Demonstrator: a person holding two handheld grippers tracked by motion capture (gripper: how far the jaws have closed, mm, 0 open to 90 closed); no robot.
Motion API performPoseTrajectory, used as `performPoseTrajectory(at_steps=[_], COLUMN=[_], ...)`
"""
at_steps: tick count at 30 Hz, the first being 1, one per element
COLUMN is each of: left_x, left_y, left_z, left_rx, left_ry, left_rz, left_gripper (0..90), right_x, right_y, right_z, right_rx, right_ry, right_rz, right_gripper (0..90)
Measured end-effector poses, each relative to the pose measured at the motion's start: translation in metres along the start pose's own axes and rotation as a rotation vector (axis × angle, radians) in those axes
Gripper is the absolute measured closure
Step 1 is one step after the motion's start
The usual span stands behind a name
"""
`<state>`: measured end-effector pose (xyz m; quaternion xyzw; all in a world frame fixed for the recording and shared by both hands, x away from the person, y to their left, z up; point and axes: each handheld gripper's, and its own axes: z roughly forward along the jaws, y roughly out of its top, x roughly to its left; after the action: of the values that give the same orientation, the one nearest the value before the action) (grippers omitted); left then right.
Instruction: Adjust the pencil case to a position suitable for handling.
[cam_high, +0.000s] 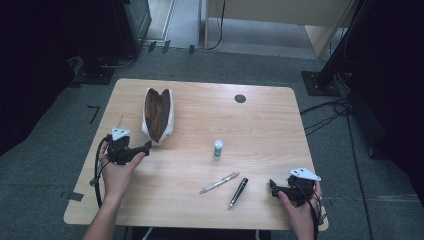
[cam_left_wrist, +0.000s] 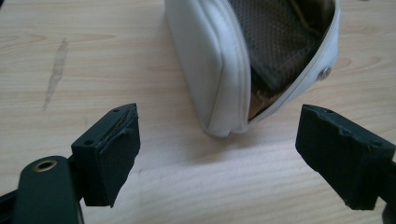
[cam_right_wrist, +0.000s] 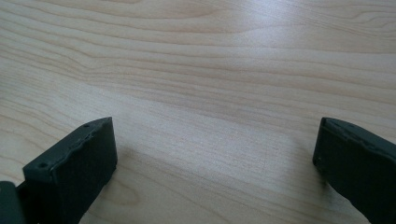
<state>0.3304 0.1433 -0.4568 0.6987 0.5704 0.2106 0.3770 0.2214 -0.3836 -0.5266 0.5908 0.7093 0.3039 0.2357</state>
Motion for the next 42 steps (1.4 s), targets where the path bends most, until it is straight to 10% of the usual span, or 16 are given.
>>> performPoseTrajectory(at_steps=[10,29,42], left_x=[-0.012,-0.016,-0.008], left_y=[0.021,0.028,0.033], left_z=[0.020,0.055,0.047], left_rx=[-0.016,0.017,-0.041], left_ry=[0.010,0.158,0.086], left_rz=[0.029,0.050,0.048], left_gripper=[35.3,65.7,89.2], right_x=[0.000,0.000,0.000], right_y=[0.000,0.000,0.000], right_z=[0.000,0.000,0.000], right_rx=[-0.002,-0.001,-0.001], right_ry=[0.000,0.000,0.001], right_rz=[-0.002,-0.001,0.000], right_gripper=[0.0,0.0,0.0])
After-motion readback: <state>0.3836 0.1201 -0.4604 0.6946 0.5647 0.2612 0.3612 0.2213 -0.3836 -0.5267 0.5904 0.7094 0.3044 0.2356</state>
